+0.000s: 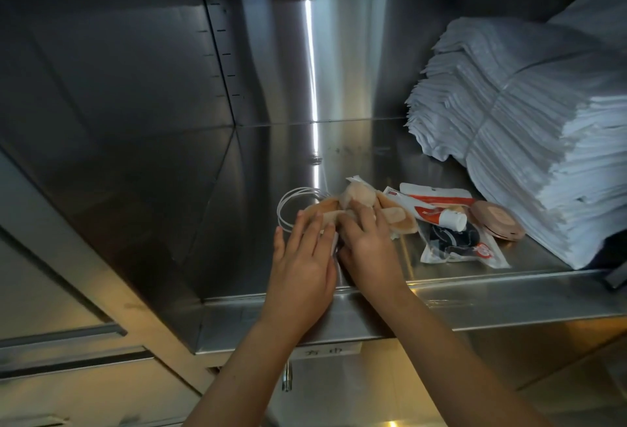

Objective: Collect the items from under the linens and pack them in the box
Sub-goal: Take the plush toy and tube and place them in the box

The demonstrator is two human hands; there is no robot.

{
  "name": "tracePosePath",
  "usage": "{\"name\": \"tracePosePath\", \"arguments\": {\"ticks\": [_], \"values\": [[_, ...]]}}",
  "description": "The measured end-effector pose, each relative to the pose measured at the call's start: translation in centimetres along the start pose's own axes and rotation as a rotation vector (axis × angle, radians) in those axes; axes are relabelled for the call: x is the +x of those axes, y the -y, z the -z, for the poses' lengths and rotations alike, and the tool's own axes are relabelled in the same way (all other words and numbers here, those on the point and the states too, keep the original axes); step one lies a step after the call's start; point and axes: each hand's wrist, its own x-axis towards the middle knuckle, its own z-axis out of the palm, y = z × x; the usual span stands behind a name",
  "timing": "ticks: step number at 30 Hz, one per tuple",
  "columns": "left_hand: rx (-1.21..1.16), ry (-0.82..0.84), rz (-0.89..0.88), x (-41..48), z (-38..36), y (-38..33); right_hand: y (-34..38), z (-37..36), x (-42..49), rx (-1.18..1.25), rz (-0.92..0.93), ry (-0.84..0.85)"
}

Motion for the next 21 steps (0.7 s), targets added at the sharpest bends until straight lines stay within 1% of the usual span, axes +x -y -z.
{"name": "tracePosePath", "arguments": {"ticks": [3,5,8,11,12,14,15,16,17,20,21], "values": [[-0.023,0.008,-0.004,0.0,0.6,-0.2,-0.1,0.6,-0.1,0.02,0.007,-0.054],[-0.127,0.011,0.017,-0.2,0.7,-0.3,-0.1,1.1,-0.2,0.029,0.021,-0.1],[-0.433,-0.016,0.112,-0.3,0.9,-0.4,-0.2,1.9,-0.4,0.055,0.073,-0.182],[-0.768,-0.136,0.229,0.0,1.4,-0.9,-0.3,3.0,-0.8,0.071,0.133,-0.254],[-0.857,-0.151,0.276,0.3,1.5,-1.1,-0.3,3.3,-0.9,0.076,0.145,-0.276],[-1.02,-0.126,0.351,0.7,1.8,-1.3,-0.3,4.0,-1.2,0.081,0.167,-0.316],[-1.054,-0.112,0.357,0.8,2.1,-1.5,-0.3,4.3,-1.3,0.076,0.179,-0.336],[-1.004,-0.124,0.324,0.9,2.5,-1.5,-0.3,4.7,-1.3,0.066,0.191,-0.352],[-0.88,-0.153,0.255,0.9,2.8,-1.6,-0.3,5.0,-1.4,0.057,0.206,-0.359],[-0.371,-0.22,-0.041,1.2,3.8,-1.5,-0.6,6.0,-1.6,0.04,0.282,-0.331],[-0.247,-0.217,-0.13,1.5,4.3,-1.6,-0.7,6.4,-1.7,0.039,0.315,-0.304]]}}
